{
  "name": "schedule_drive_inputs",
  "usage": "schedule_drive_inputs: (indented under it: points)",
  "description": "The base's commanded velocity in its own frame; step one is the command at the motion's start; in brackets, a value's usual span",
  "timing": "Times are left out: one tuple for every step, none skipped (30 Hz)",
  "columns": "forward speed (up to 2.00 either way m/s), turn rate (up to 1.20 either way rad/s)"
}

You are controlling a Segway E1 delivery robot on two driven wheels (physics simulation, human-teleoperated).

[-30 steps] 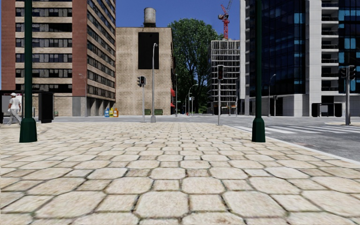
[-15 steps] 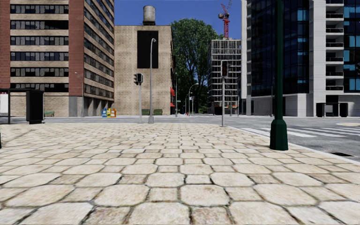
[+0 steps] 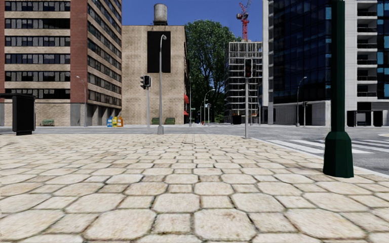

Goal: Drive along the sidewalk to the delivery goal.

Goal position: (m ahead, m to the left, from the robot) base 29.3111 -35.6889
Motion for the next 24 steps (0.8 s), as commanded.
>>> schedule_drive_inputs:
  points:
    - [2.00,0.00]
    - [2.00,0.00]
    - [2.00,0.00]
    - [2.00,0.00]
    - [2.00,0.00]
    - [2.00,0.00]
    - [2.00,0.00]
    - [2.00,0.00]
    - [2.00,0.00]
    - [2.00,0.00]
    - [2.00,0.00]
    - [2.00,0.00]
    - [2.00,0.00]
    - [2.00,0.00]
    - [2.00,0.00]
    - [2.00,0.00]
    - [2.00,0.00]
    - [2.00,0.00]
    - [2.00,0.00]
    - [2.00,0.00]
    - [2.00,-0.12]
    - [2.00,-0.21]
    - [2.00,-0.21]
    - [2.00,-0.26]
